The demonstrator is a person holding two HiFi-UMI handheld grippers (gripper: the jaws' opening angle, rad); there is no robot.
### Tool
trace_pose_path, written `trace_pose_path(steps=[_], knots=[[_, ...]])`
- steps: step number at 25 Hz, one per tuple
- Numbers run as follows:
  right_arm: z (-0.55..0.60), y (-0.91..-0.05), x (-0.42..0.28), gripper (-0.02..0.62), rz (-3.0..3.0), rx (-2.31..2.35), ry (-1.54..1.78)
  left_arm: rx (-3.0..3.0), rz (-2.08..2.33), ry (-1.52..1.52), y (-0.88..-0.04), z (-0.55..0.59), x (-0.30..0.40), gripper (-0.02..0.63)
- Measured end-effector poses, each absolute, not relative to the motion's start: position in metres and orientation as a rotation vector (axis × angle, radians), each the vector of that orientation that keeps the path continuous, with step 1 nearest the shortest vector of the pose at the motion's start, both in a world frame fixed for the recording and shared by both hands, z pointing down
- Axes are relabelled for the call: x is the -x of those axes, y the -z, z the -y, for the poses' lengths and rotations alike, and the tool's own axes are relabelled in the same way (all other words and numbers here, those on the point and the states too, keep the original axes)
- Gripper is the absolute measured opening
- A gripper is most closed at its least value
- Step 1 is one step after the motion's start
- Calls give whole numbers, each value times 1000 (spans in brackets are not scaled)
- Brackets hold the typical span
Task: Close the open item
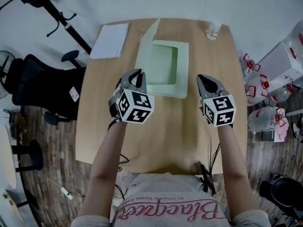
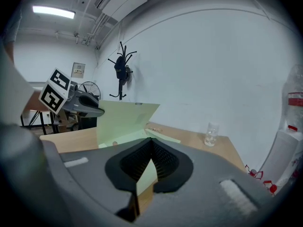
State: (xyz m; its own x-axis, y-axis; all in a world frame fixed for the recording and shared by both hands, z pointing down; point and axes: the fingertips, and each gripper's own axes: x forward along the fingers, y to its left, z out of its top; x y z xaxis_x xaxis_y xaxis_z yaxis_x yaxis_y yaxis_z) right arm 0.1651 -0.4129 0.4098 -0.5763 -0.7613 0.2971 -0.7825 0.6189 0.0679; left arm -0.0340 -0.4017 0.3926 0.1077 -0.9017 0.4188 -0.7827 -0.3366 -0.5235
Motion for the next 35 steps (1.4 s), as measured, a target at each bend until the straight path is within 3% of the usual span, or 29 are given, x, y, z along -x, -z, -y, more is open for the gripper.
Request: trace_pose_path(steps=[16,35], knots=[[428,-411,-179,3,2545,-1289,-116,2378,-1254,1386,-417,415,-44,55],[427,-474,-176,3,2472,-1226,-304,2389,-1003,1530,-480,420,-106,69]])
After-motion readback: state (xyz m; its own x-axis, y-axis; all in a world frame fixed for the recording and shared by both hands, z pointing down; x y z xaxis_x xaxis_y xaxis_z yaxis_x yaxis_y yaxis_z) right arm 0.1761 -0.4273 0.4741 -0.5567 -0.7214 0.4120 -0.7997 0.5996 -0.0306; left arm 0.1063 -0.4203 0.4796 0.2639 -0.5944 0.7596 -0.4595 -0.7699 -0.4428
